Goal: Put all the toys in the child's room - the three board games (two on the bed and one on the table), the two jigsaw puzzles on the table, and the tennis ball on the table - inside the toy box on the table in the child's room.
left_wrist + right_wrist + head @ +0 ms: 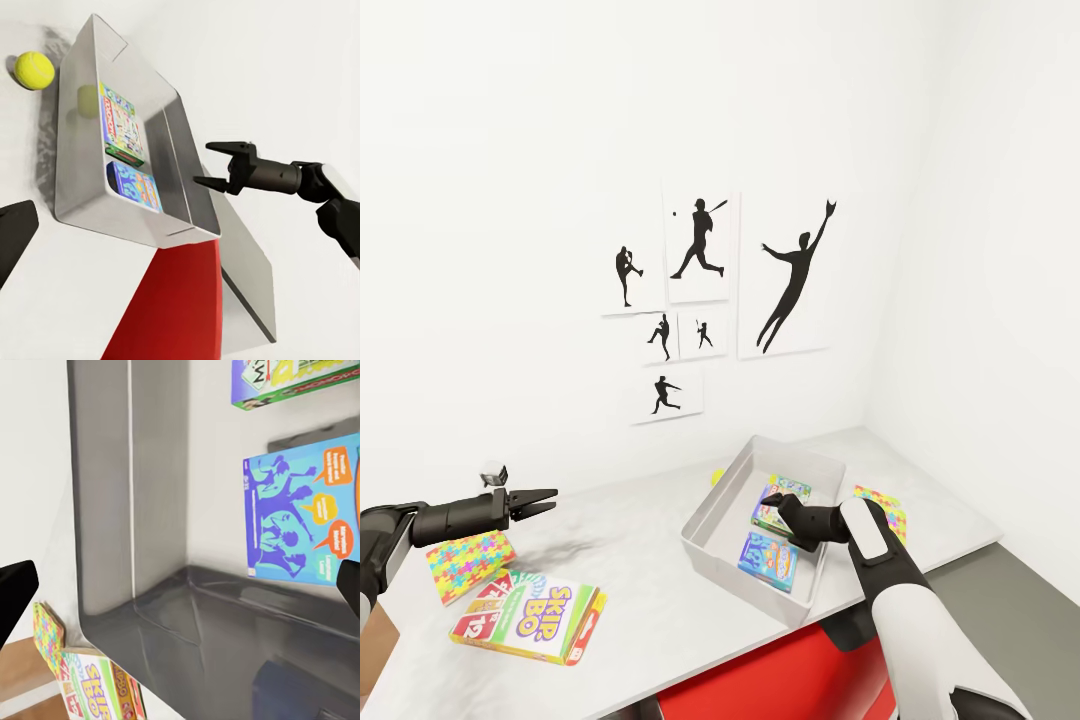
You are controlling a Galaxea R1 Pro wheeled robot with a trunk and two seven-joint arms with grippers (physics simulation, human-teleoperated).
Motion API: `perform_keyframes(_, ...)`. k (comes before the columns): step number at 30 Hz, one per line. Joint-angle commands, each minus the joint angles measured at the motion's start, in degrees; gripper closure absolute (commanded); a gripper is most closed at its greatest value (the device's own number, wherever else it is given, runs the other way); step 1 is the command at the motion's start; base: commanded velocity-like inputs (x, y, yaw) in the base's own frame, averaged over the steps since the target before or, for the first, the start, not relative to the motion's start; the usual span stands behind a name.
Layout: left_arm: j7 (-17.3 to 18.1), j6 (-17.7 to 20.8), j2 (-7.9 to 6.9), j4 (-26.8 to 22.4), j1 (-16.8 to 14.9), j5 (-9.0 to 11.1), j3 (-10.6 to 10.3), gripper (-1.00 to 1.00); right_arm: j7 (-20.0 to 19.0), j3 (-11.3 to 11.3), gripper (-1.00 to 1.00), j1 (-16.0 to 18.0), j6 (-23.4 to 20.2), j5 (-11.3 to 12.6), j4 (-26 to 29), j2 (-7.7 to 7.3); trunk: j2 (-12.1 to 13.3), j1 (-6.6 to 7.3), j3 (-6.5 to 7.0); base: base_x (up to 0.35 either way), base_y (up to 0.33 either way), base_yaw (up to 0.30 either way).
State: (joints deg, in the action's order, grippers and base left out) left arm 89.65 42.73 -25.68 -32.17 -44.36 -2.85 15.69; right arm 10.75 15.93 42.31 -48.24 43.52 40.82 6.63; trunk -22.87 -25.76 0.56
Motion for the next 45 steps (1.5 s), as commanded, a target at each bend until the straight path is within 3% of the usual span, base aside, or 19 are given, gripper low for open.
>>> perform_keyframes(1,0.35,0.60,0.01,0.00,-0.02,-0.31,0.13,-1.00,0.57,0.24,-1.00,0.02,-0.19,0.60,0.07,0.06,-0.05,-0.02,-0.03,0.000,0.000,0.000)
perform_keyframes(13,0.35,0.59,0.01,0.00,-0.02,-0.31,0.13,-1.00,-0.84,0.13,-1.00,-0.05,-0.49,0.62,2.83,-0.30,-0.05,-0.02,0.43,0.000,0.000,-0.044)
perform_keyframes(28,0.35,0.60,0.01,0.00,-0.02,-0.31,0.13,-1.00,-19.36,0.20,-1.00,-1.00,-7.78,0.47,16.10,-1.54,-0.05,-0.02,1.68,0.000,0.000,-0.132)
perform_keyframes(35,0.35,0.60,0.01,0.00,-0.02,-0.31,0.13,-1.00,-28.21,0.11,-1.00,-2.71,-8.93,0.46,19.33,-4.57,-0.05,-0.02,2.29,0.000,0.000,-0.139)
perform_keyframes(39,0.35,0.59,0.01,0.00,-0.02,-0.31,0.13,-1.00,-34.47,0.04,-1.00,-5.22,-9.02,0.33,20.19,-6.57,-0.05,-0.02,2.64,0.000,0.000,-0.100)
perform_keyframes(40,0.35,0.58,0.01,0.00,-0.02,-0.31,0.15,-1.00,-37.89,0.00,-1.00,-6.67,-8.88,0.14,20.85,-7.43,-0.05,-0.02,2.73,0.000,0.000,-0.043)
perform_keyframes(43,0.35,0.57,0.01,0.00,-0.02,-0.31,0.17,-1.00,-41.23,-0.05,-1.00,-8.17,-8.69,-0.06,21.79,-8.22,-0.05,-0.02,3.00,0.000,0.000,-0.006)
perform_keyframes(45,0.35,0.59,0.01,0.00,-0.02,-0.31,0.19,-1.00,-45.45,-0.45,-1.00,-10.40,-8.46,-0.41,23.68,-9.25,-0.05,-0.02,3.18,0.000,0.000,0.068)
